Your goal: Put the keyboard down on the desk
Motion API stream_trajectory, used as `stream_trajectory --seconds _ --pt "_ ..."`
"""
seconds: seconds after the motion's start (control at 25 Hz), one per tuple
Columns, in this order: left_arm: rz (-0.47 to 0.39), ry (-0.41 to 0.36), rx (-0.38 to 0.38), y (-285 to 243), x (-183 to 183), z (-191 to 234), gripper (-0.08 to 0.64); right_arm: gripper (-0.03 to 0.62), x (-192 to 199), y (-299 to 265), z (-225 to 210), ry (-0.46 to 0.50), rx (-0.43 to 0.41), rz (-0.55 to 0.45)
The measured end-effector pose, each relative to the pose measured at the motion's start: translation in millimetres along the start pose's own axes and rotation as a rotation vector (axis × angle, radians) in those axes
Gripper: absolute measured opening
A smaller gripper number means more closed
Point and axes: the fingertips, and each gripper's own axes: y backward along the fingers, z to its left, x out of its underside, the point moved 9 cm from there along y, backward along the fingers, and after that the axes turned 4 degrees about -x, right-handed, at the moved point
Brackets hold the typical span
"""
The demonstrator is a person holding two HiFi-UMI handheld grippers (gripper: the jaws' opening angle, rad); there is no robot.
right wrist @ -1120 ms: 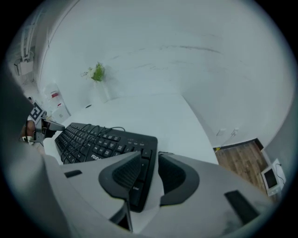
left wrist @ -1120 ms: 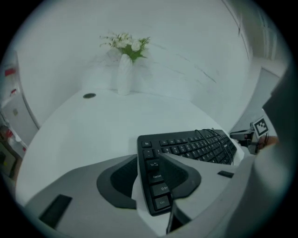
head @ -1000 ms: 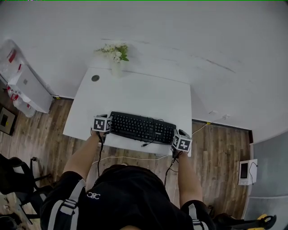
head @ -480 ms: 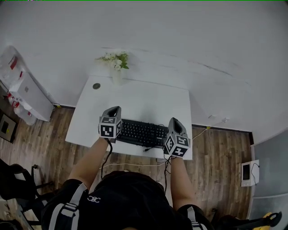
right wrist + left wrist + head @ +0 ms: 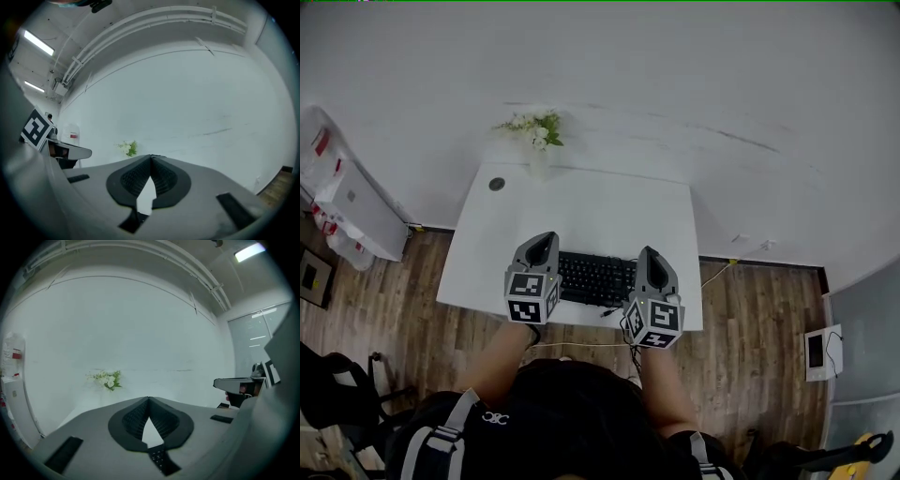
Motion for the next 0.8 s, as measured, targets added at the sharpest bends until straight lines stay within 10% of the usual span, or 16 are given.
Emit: stream_trajectory --seconds 0.8 --pt "-0.019 -0.004 0.070 -2.6 -2.1 -4.5 0.003 0.000 -1.5 -1.4 7.8 0.084 0.028 -0.008"
